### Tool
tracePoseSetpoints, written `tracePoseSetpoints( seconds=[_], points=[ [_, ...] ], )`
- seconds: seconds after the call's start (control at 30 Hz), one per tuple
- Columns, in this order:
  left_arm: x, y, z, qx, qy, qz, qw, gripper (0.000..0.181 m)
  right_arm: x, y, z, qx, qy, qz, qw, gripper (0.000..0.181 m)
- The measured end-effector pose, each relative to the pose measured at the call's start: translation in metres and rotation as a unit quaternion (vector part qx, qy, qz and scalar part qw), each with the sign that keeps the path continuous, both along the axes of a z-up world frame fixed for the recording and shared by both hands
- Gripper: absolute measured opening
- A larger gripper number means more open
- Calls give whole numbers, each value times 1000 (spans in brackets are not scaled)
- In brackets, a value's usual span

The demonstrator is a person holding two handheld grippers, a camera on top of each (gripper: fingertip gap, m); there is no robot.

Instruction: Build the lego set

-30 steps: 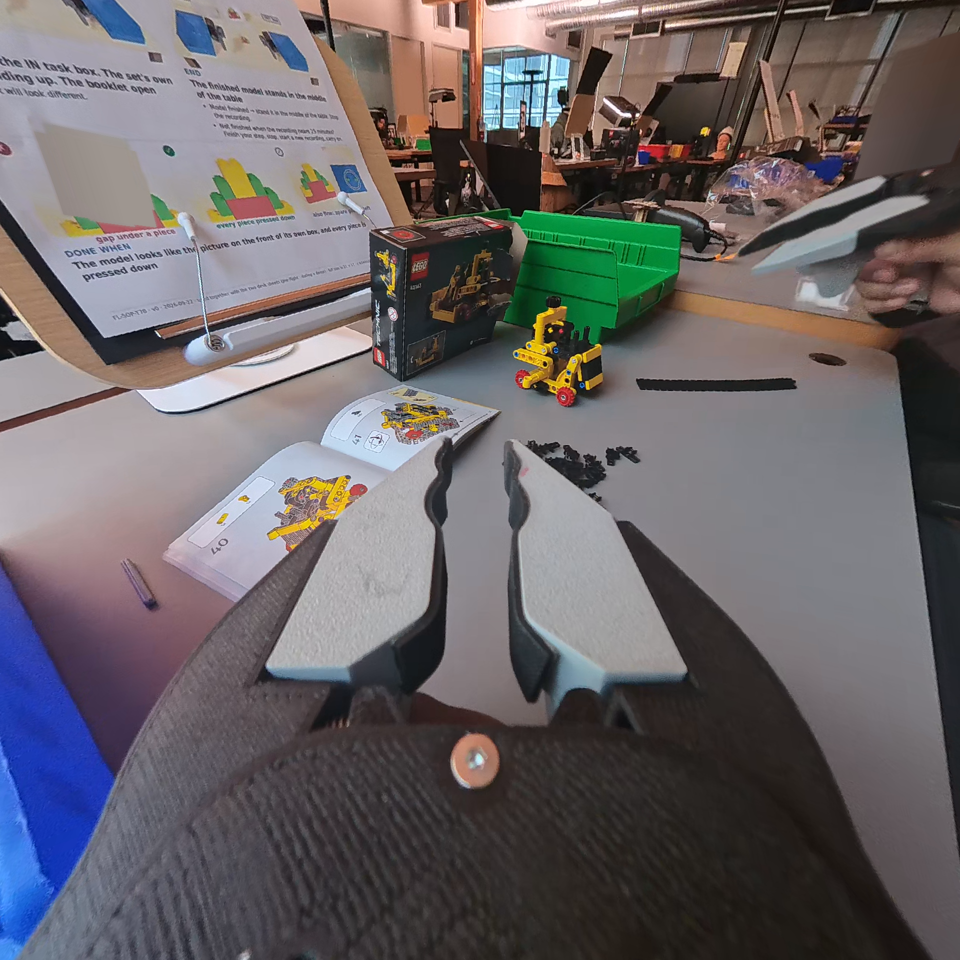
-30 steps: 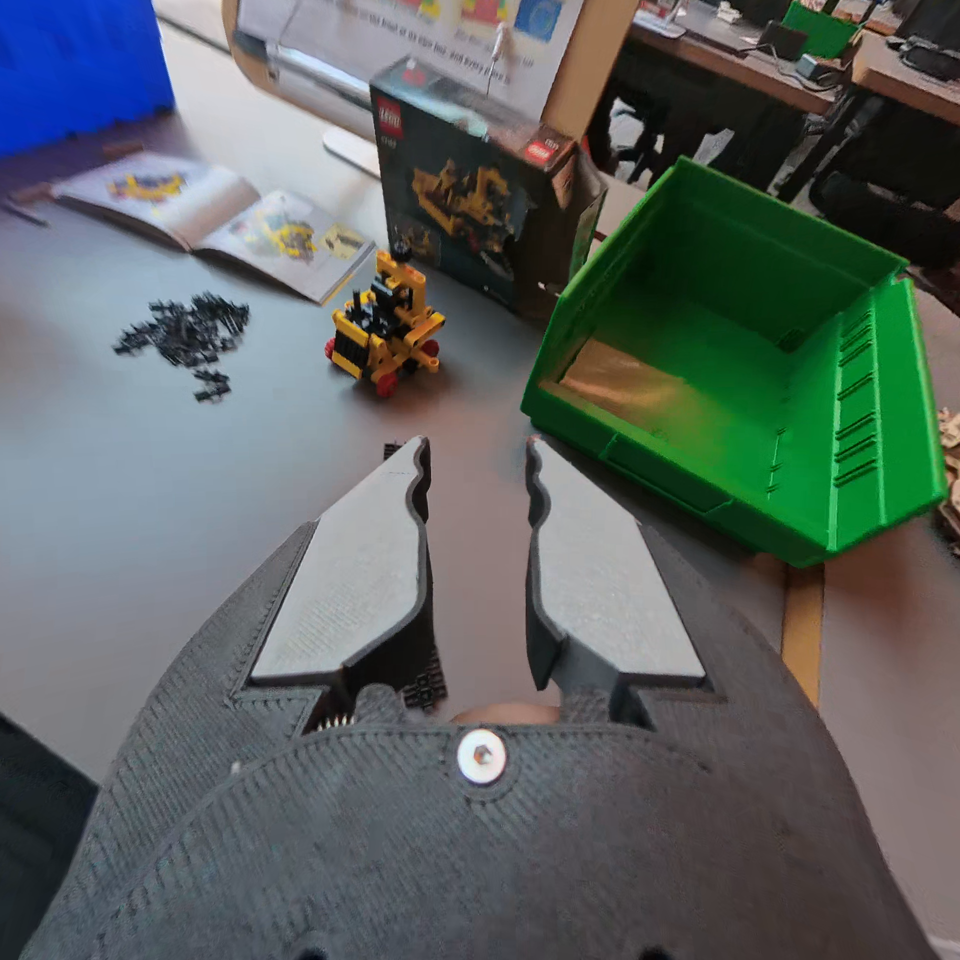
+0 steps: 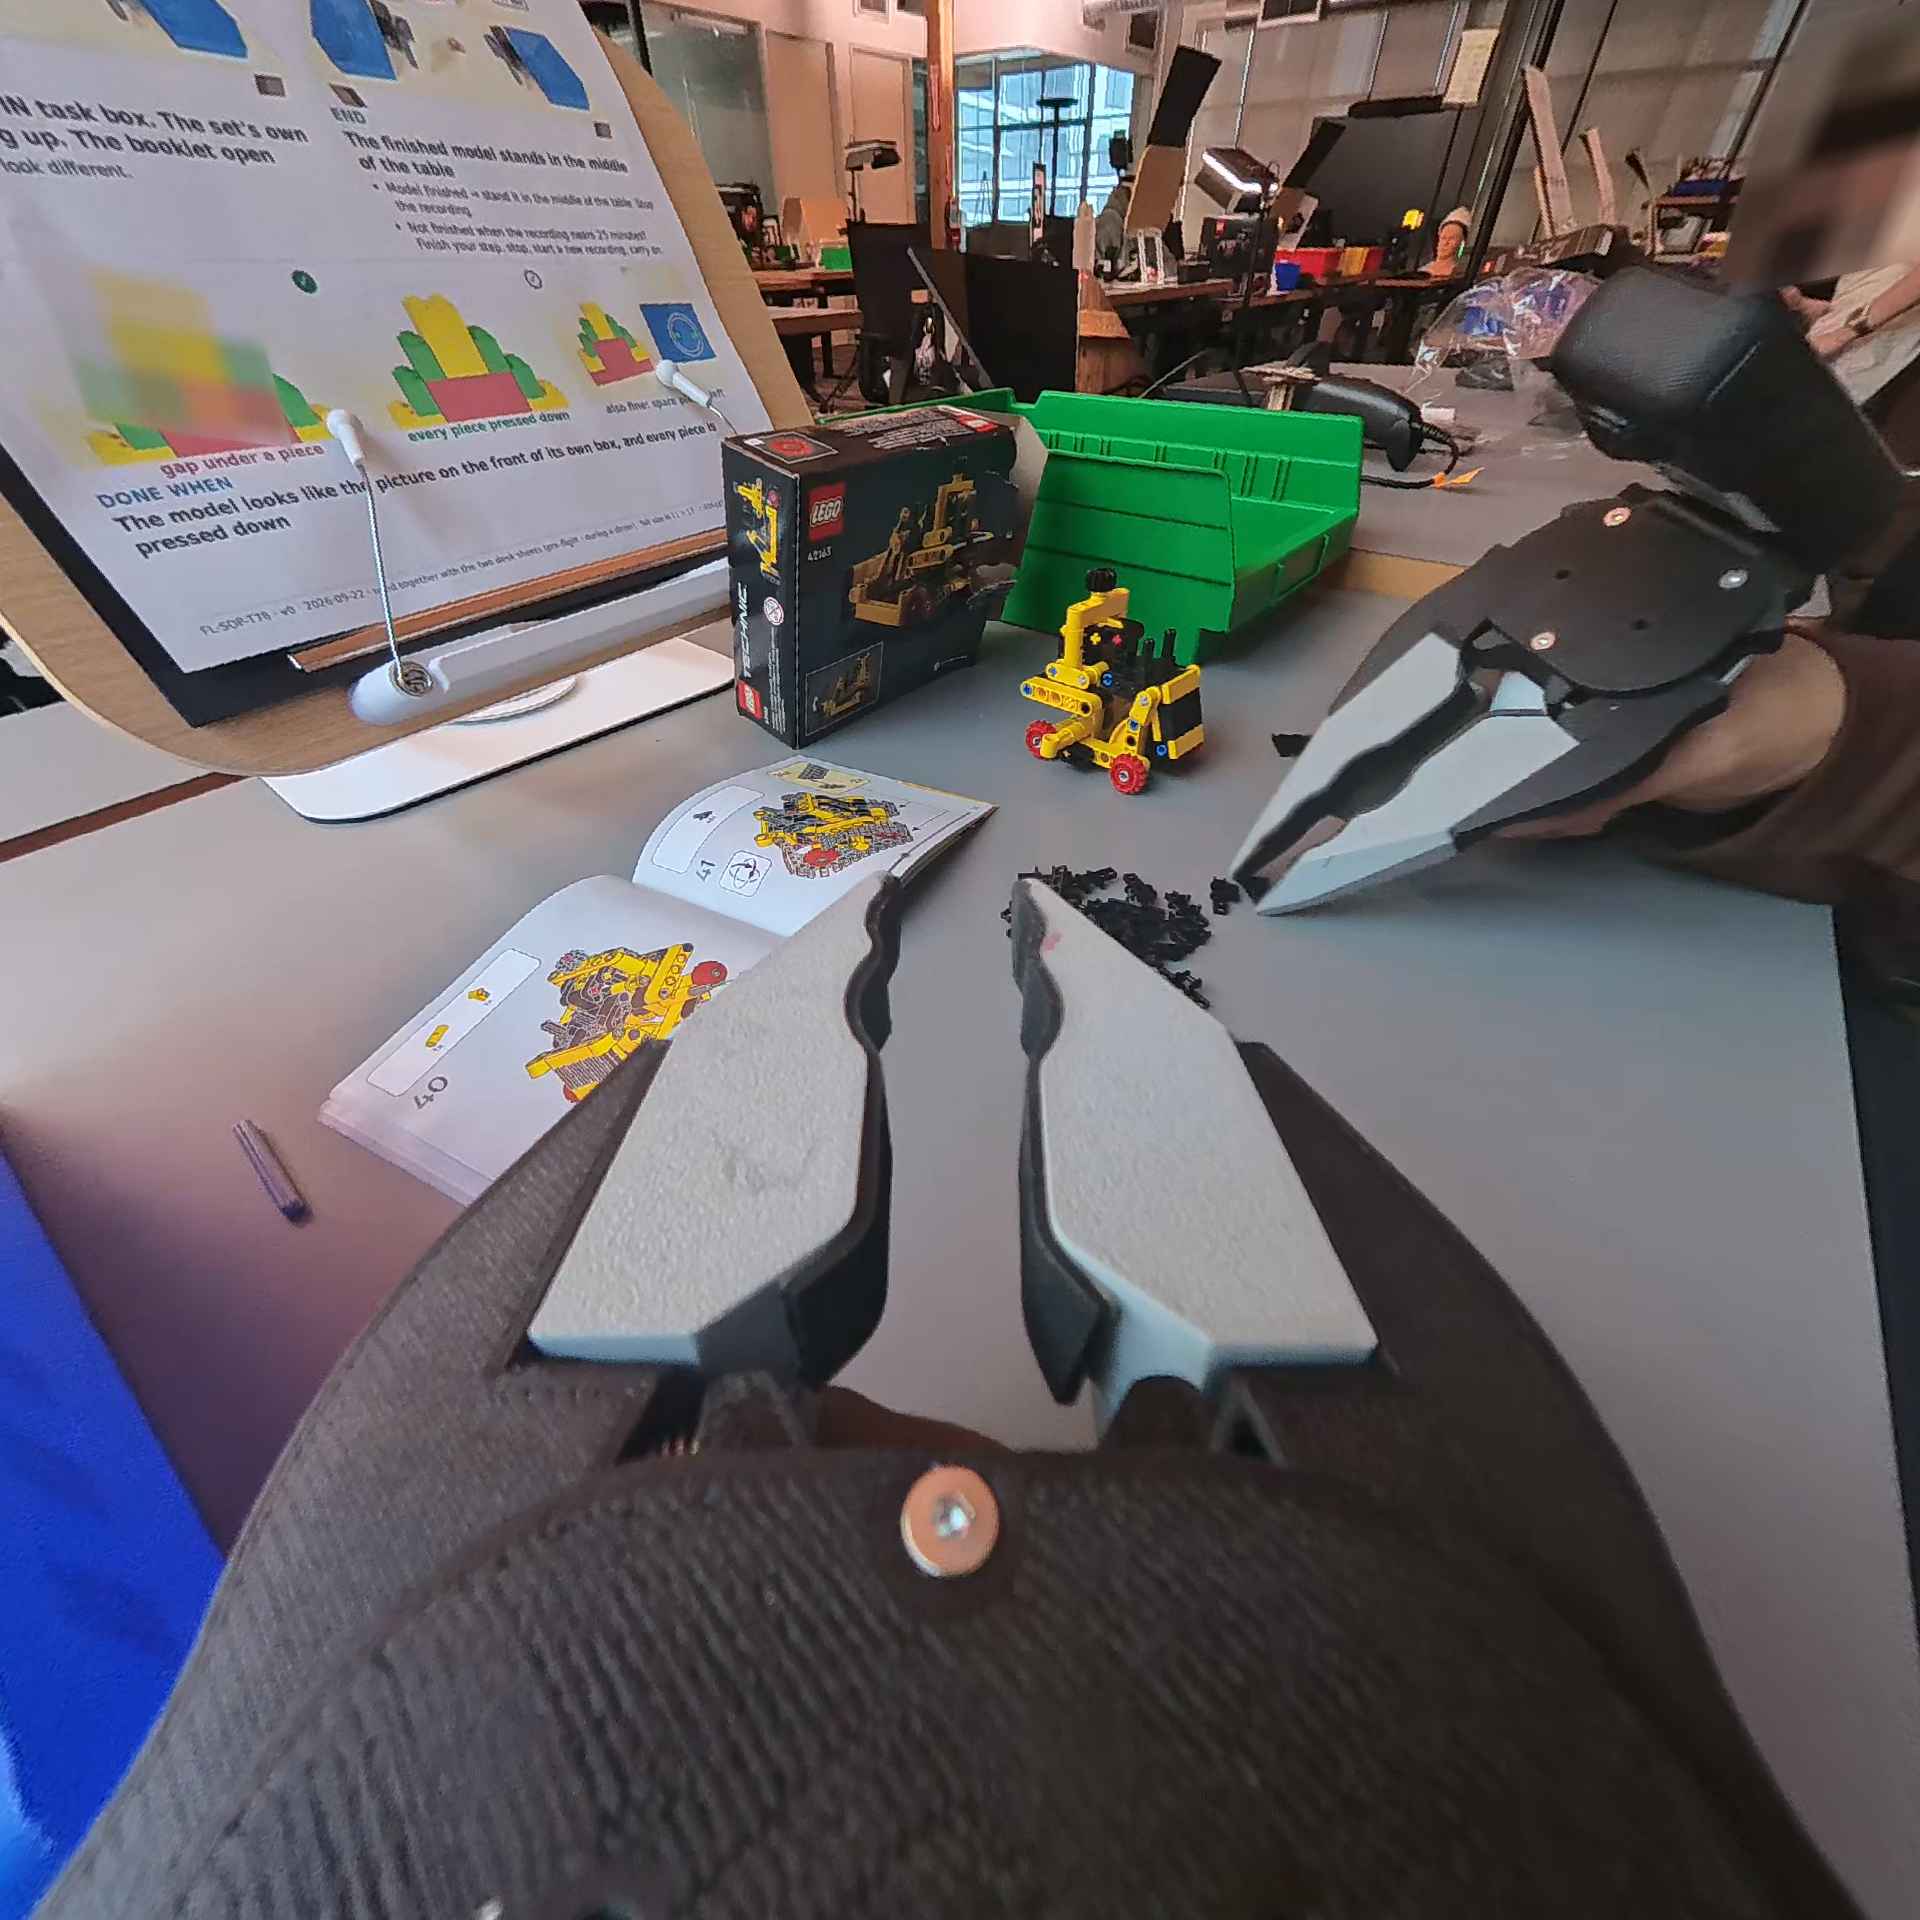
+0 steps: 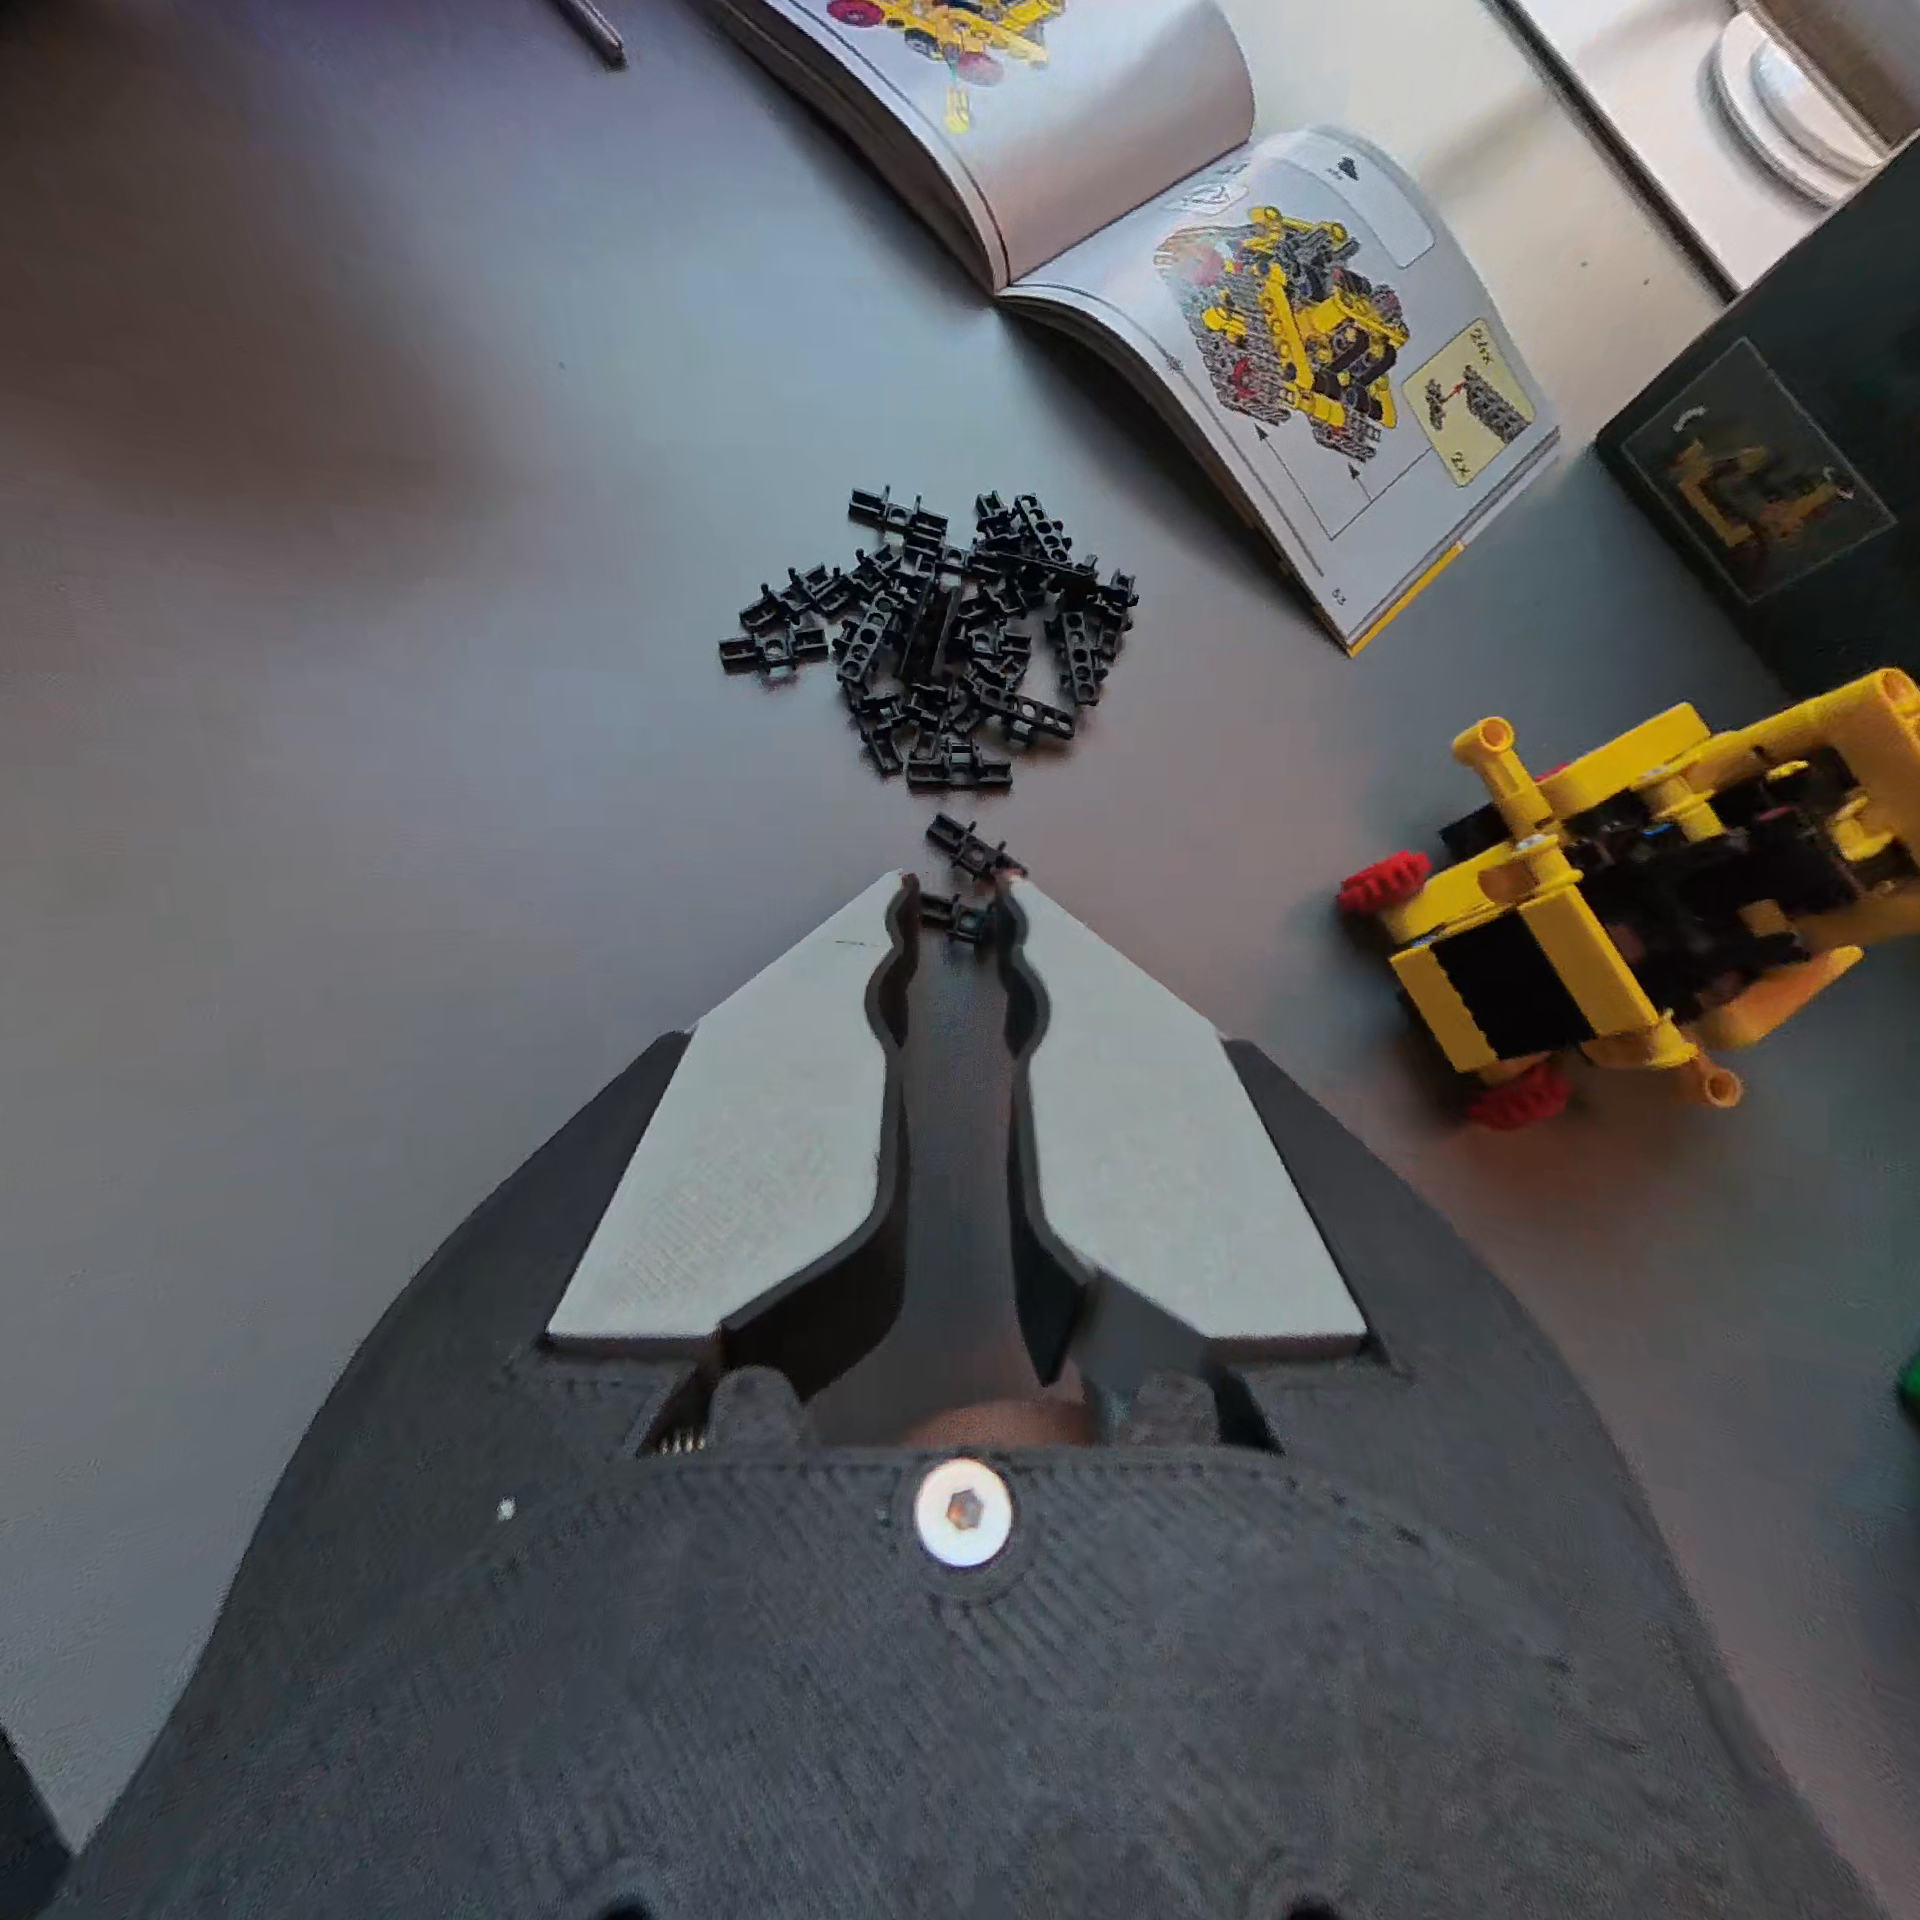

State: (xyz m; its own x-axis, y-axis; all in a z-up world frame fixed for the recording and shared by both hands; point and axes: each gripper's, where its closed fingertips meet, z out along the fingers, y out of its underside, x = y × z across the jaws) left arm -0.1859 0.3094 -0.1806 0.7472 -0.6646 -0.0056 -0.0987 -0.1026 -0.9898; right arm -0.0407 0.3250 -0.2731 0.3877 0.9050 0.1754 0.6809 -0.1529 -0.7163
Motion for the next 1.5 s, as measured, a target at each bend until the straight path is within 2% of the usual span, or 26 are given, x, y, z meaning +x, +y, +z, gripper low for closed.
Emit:
tracePoseSetpoints(
  seconds=[0.23, 0.4, 0.47, 0.67, 0.87, 1.1, 1.27, 1.4, 1.5],
  points=[
    [9, -1, -9, -13, 34, -15, 999, 19, 26, -43, 0, -6, 3, 42, 999, 11],
    [36, -9, -9, -11, 34, -50, 998, 18, 46, -50, 1, 13, -6, 52, 999, 17],
    [49, -4, -17, -21, 61, -43, 997, 18, 49, -50, 4, 21, 4, 59, 998, 25],
    [95, 7, -49, -37, 200, -54, 978, 14, 61, -45, 9, 13, 29, 46, 998, 25],
    [142, 13, -73, -91, 255, -114, 956, 18, 62, -45, 2, 8, 12, 47, 999, 28],
    [149, 24, -88, -91, 336, -116, 930, 12, 62, -47, 0, -34, 25, 56, 998, 25],
    [154, 20, -92, -92, 340, -133, 926, 2, 61, -49, 0, -50, 29, 63, 996, 24],
    [158, 7, -92, -100, 329, -153, 926, 3, 60, -51, 0, -44, 27, 71, 996, 20],
    [160, -17, -92, -125, 334, -184, 916, 7, 60, -52, -1, -54, 29, 73, 995, 18]
  ],
)
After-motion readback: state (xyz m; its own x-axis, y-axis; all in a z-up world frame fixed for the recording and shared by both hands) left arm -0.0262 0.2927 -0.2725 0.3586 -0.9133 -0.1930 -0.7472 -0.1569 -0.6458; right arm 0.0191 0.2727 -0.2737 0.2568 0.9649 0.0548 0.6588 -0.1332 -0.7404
